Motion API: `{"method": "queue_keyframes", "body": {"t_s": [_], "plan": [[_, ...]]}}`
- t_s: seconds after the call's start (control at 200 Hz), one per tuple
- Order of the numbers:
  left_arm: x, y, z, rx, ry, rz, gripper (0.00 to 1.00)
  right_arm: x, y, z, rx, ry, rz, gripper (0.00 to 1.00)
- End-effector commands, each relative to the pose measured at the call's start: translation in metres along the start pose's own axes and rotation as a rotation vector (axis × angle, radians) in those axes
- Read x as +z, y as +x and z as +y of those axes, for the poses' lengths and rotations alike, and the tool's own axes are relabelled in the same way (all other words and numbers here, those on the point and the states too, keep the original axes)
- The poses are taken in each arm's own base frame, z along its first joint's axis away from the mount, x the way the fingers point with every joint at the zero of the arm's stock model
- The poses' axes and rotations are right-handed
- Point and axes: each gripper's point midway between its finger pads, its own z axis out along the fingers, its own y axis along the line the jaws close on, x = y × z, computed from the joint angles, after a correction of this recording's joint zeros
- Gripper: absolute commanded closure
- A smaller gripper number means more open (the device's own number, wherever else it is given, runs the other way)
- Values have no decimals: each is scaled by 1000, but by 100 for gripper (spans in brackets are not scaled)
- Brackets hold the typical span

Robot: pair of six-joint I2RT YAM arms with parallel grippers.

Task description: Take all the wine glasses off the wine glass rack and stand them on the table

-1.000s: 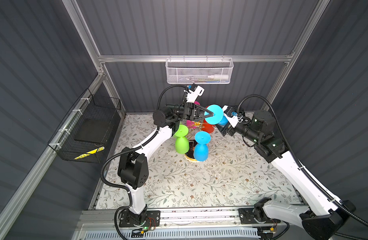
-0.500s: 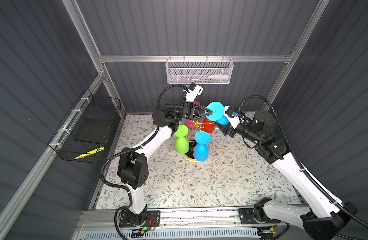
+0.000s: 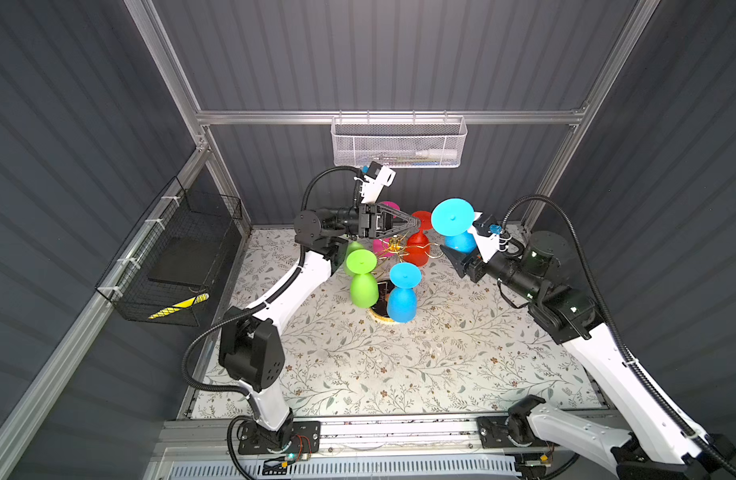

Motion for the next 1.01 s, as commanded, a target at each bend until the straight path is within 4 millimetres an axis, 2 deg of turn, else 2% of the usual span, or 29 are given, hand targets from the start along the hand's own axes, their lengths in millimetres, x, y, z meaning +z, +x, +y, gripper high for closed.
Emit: {"method": "queue_keyframes", "body": {"t_s": [0.0, 0.05, 0.125, 0.26, 0.445, 0.585, 0.605, 0.675, 0.71, 0.715, 0.74, 1.0], "plan": [[-9, -1, 17, 82, -144, -26, 48, -8, 1, -2, 81, 15, 38, 37], [-16, 3, 34, 90, -283, -32, 44, -9, 4, -2, 109, 12, 59, 37], [-34, 7, 54, 201, -552, -20, 37, -11, 6, -1, 144, 10, 80, 38], [-62, 4, 73, 296, -771, -60, 32, -13, 16, 1, 187, 4, 149, 39], [-73, 9, 83, 454, -837, -53, 30, -14, 24, 2, 233, 4, 232, 40], [-77, 5, 71, 697, -864, -50, 30, -15, 30, 7, 257, -12, 283, 41], [-80, 12, 77, 712, -872, -43, 30, -15, 30, 7, 261, -14, 290, 41], [-81, 9, 71, 834, -877, -58, 30, -17, 32, 8, 269, -17, 316, 41], [-81, 8, 68, 887, -875, -55, 30, -19, 31, 9, 274, -19, 324, 41], [-81, 9, 68, 893, -875, -53, 30, -13, 38, 10, 277, -24, 347, 41], [-80, 8, 68, 924, -876, -46, 30, -11, 41, 11, 282, -28, 366, 41], [-63, 9, 63, 1185, -796, 3, 37, -12, 49, 17, 312, -55, 432, 42]]}}
